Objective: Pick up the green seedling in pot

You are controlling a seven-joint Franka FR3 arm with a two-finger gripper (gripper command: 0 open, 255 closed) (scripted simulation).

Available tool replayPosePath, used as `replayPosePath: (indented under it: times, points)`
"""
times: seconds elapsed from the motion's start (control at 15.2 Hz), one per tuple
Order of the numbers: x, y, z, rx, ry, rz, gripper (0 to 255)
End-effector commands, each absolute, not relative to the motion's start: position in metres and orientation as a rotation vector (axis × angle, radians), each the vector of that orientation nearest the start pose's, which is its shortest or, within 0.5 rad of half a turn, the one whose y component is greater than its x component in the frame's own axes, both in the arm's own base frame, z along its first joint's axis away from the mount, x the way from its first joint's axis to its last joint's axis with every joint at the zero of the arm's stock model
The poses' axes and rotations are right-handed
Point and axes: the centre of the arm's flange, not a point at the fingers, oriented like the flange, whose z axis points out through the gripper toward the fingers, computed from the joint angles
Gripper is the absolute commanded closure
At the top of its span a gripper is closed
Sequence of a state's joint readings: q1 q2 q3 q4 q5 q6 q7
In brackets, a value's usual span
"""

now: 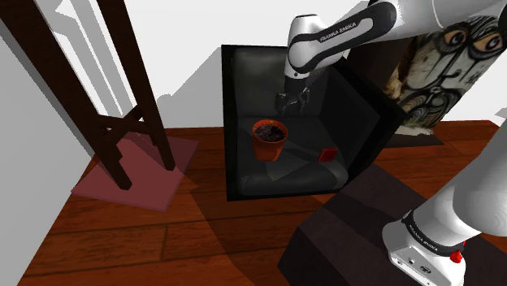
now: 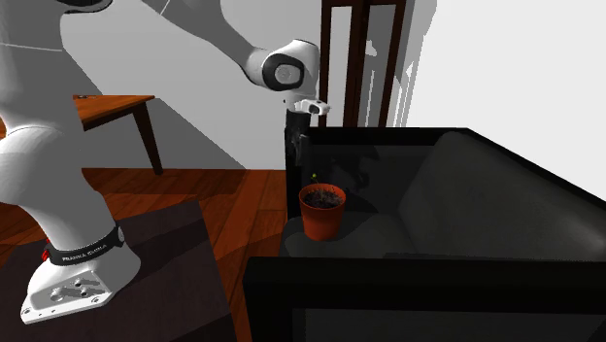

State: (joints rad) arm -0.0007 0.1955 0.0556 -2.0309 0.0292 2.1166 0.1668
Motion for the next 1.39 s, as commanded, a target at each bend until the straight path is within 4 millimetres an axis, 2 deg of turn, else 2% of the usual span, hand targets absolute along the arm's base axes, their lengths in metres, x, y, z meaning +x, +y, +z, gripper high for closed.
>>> replayPosePath:
  times: [0.0,0.33,0.4,0.86,0.99,1.06,1.32]
  points:
    - [0.593,0.038,0.323,-3.112,0.207,0.183,0]
    - [0.643,0.043,0.278,-3.122,0.222,0.203,0]
    - [0.647,0.043,0.274,-3.123,0.223,0.205,0]
    - [0.647,0.043,0.234,-3.123,0.223,0.205,0]
    - [0.647,0.043,0.234,-3.123,0.223,0.205,0]
    - [0.647,0.044,0.235,-3.123,0.223,0.205,255]
    - [0.647,0.044,0.235,-3.122,0.223,0.205,255]
